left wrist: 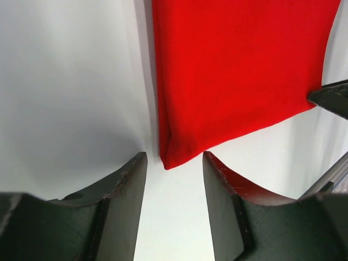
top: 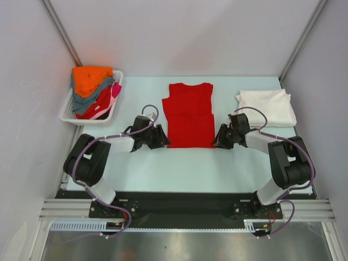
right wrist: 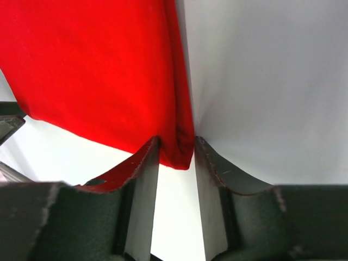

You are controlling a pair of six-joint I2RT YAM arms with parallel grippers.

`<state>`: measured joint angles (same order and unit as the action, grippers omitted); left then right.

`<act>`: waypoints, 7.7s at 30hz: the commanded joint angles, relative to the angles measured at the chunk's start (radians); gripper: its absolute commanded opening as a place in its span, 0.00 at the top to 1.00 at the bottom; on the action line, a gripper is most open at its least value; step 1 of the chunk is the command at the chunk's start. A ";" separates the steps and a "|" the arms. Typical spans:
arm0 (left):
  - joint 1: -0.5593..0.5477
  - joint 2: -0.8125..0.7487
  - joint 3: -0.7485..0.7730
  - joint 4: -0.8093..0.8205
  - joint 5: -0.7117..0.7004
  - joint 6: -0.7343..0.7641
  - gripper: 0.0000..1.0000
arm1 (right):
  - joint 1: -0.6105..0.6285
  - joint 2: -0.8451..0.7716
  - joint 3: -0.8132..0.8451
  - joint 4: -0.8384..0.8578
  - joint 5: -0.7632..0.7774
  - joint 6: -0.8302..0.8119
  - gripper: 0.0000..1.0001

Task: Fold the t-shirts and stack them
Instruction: Fold the tshirt, then neatly place the folded tshirt to the corner

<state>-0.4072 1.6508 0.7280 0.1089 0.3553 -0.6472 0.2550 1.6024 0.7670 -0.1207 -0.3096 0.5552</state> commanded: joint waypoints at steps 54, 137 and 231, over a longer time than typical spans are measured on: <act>0.111 -0.320 0.229 -0.296 0.086 0.026 1.00 | -0.017 -0.193 0.339 -0.326 0.017 -0.051 1.00; 0.131 0.686 1.062 -0.012 0.060 -0.061 1.00 | -0.123 0.684 1.115 -0.065 -0.123 -0.063 1.00; -0.102 0.090 0.357 0.673 -0.076 -0.062 0.00 | -0.669 0.088 0.083 0.915 -0.088 0.517 1.00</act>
<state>-0.5129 1.8282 1.1019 0.7200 0.2367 -0.7391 -0.3836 1.6665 0.8711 0.4629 -0.3664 0.9310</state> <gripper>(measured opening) 0.996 0.009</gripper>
